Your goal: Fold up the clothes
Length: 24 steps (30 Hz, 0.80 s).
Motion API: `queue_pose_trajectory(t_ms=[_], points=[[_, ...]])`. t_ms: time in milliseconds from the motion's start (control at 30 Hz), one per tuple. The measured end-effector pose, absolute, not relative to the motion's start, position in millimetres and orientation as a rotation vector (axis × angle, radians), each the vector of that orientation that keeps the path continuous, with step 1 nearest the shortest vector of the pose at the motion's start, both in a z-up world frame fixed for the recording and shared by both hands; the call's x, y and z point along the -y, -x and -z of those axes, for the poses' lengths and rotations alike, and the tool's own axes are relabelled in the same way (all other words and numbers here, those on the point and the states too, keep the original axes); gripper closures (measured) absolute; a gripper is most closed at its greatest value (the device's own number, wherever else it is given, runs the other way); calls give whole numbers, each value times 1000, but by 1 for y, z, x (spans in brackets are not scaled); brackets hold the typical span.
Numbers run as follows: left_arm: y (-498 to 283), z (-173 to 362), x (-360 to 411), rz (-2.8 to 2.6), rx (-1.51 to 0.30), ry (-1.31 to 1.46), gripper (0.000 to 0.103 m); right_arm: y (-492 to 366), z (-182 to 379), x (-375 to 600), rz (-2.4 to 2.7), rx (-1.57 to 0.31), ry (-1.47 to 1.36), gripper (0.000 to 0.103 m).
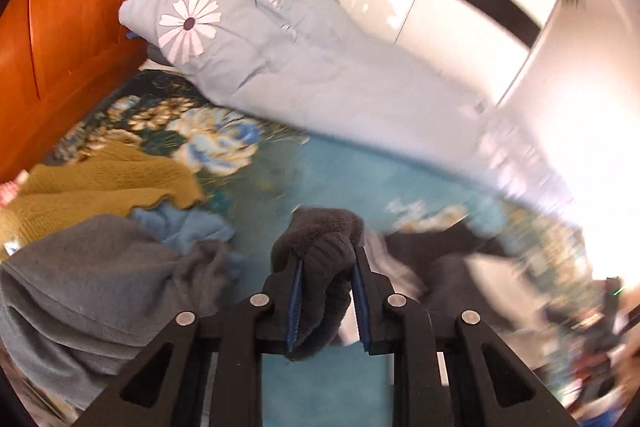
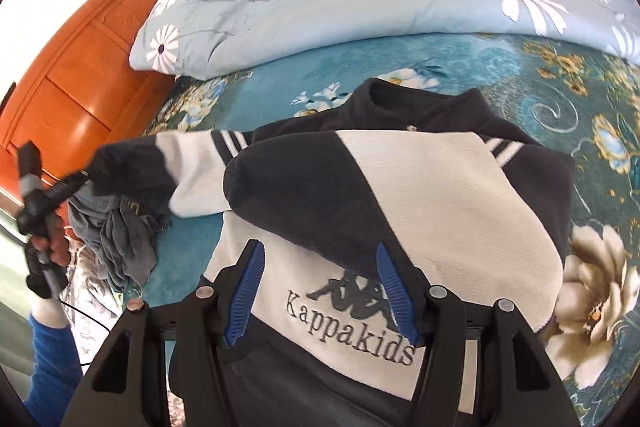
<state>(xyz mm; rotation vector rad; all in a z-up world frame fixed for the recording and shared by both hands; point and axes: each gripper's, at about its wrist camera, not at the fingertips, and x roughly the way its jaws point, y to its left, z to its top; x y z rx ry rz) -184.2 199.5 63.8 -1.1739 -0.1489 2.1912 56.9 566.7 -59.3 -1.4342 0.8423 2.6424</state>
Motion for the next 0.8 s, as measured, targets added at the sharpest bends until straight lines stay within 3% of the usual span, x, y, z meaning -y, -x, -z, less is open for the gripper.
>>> queue_pose_trajectory(t_ms=[167, 367, 600, 800], points=[[177, -124, -244, -1949, 408, 1202, 79, -80, 65, -590, -2641, -936, 1393, 43], [123, -148, -379, -1738, 350, 1177, 79, -113, 58, -618, -2640, -999, 1309, 43], [50, -82, -533, -1539, 201, 1276, 79, -164, 63, -656, -2558, -1015, 1274, 43], [7, 35, -598, -1466, 35, 1477, 79, -211, 86, -691, -2455, -1091, 1228, 43]])
